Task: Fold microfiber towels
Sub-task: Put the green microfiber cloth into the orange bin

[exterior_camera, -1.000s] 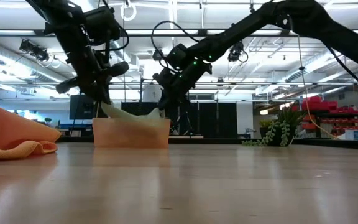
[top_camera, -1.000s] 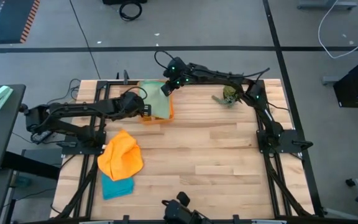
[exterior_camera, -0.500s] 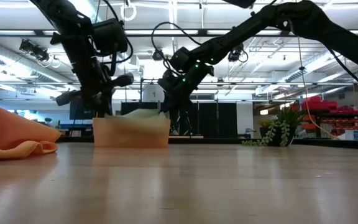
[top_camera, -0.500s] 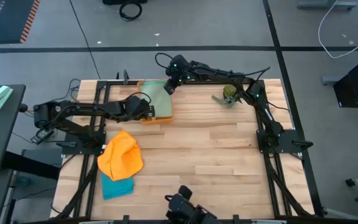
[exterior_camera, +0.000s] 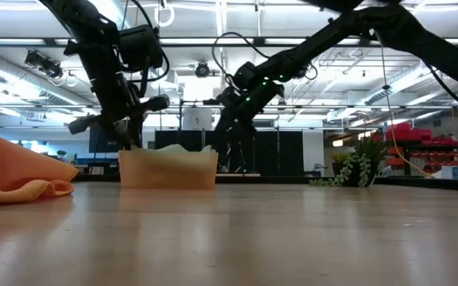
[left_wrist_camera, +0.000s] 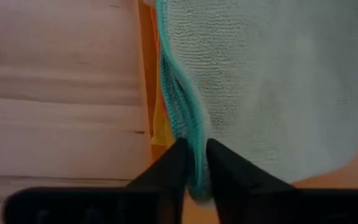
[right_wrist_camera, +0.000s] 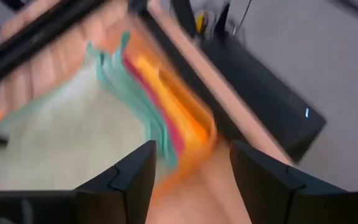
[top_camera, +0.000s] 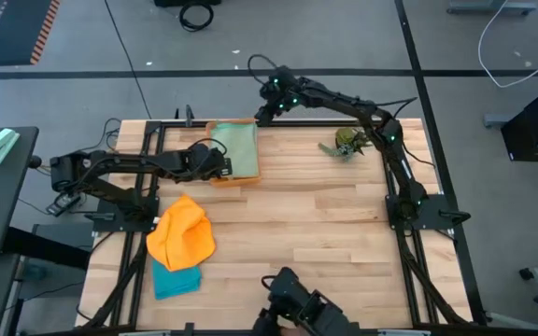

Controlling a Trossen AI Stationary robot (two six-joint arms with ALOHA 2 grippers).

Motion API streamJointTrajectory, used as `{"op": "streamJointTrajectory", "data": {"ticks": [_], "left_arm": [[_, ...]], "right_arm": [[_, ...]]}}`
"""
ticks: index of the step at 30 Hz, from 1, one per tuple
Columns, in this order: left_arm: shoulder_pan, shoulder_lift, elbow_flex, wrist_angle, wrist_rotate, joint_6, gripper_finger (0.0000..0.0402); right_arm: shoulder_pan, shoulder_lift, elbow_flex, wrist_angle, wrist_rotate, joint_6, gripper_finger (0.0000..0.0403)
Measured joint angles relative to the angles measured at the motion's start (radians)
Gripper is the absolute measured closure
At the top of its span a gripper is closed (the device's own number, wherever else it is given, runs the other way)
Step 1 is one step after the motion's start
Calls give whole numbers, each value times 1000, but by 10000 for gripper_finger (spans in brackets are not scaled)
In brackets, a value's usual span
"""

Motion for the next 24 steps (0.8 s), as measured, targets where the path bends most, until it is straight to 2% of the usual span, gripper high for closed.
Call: {"op": "streamJointTrajectory", "data": {"ticks": [5, 10, 13, 15, 18, 22, 24], "left_arm": [[28, -25, 85, -153, 6, 132, 254], [106, -29, 230, -342, -18, 326, 195], [171, -29, 274, -183, 26, 537, 186], [240, -20, 261, -30, 152, 643, 202], [355, 36, 231, 70, 308, 711, 263], [454, 156, 217, 170, 447, 819, 376], [476, 222, 218, 231, 512, 849, 388]], "right_arm": [[9, -36, 0, -164, -29, -82, 188], [38, -71, 0, -194, -24, -86, 187], [52, -97, 0, -203, -25, -63, 187], [59, -120, 0, -233, -32, -57, 189], [66, -143, -1, -264, -32, -56, 212], [66, -139, -48, -255, -35, -29, 304], [65, -139, -82, -226, -35, -11, 361]]}}
